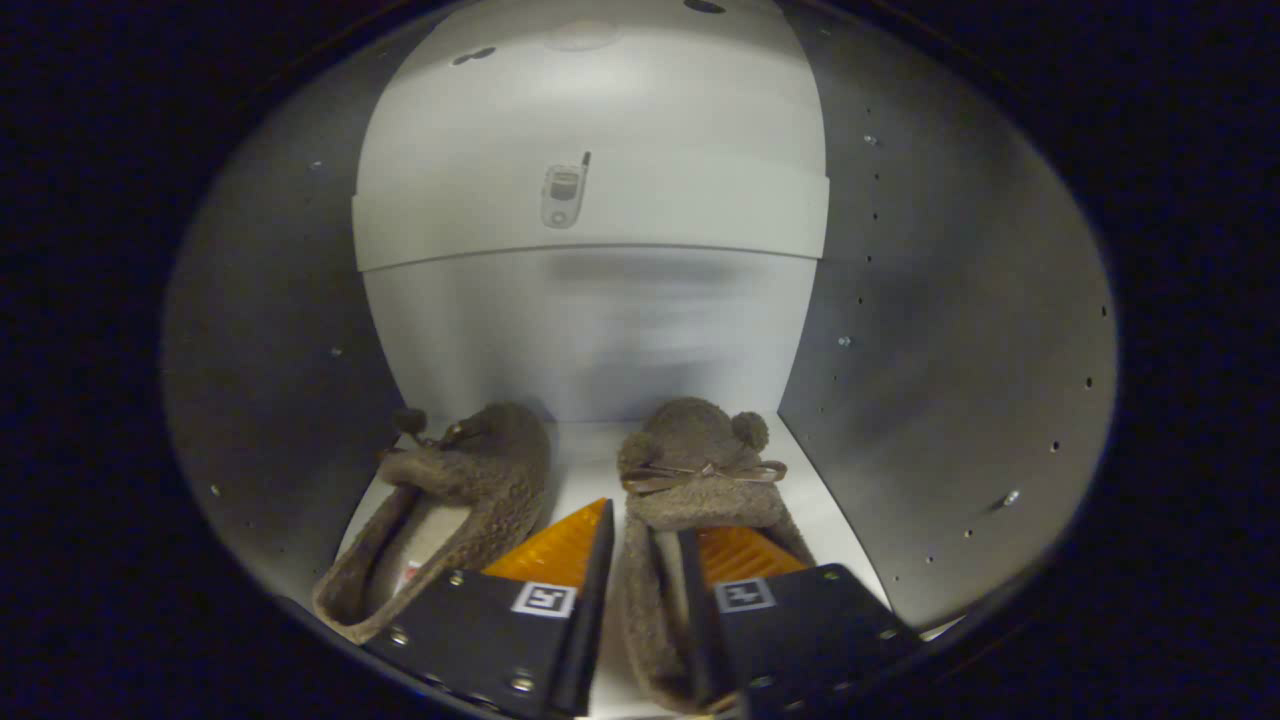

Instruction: Open the shoe cabinet door, grab the shoes and put them into the shoe cabinet, then close the shoe cabinet door.

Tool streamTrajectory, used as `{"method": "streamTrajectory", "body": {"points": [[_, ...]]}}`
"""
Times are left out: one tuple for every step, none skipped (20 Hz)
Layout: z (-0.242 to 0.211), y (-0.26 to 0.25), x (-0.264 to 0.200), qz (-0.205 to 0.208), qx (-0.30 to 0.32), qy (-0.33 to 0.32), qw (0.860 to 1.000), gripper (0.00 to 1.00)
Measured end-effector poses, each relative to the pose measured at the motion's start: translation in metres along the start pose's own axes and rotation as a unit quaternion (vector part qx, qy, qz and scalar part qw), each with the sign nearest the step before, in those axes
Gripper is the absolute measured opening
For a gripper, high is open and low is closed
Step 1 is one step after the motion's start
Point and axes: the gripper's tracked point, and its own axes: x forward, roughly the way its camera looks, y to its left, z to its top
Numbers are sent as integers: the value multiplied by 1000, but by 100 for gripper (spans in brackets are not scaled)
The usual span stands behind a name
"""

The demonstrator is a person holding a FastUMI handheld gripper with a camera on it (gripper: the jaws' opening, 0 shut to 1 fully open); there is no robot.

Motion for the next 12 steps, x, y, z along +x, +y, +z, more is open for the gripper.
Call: {"method": "streamTrajectory", "body": {"points": [[0, 0, -6, -1, -2, -1, 1000, 46], [-1, -1, -11, -3, -4, 1, 1000, 54], [-3, -1, -18, -4, -7, 4, 1000, 55], [-4, 0, -23, -2, -9, 4, 1000, 57], [-4, 0, -31, -2, -12, 1, 1000, 57], [-4, 0, -39, -2, -15, -3, 1000, 66], [-4, 0, -50, 1, -16, -6, 1000, 71], [-2, -2, -61, 0, -16, -12, 1000, 73], [3, -3, -74, 0, -13, -25, 1000, 73], [7, -4, -88, 2, -9, -40, 999, 76], [11, -3, -103, 7, -5, -54, 999, 78], [12, -5, -118, 9, -4, -65, 998, 88]]}}
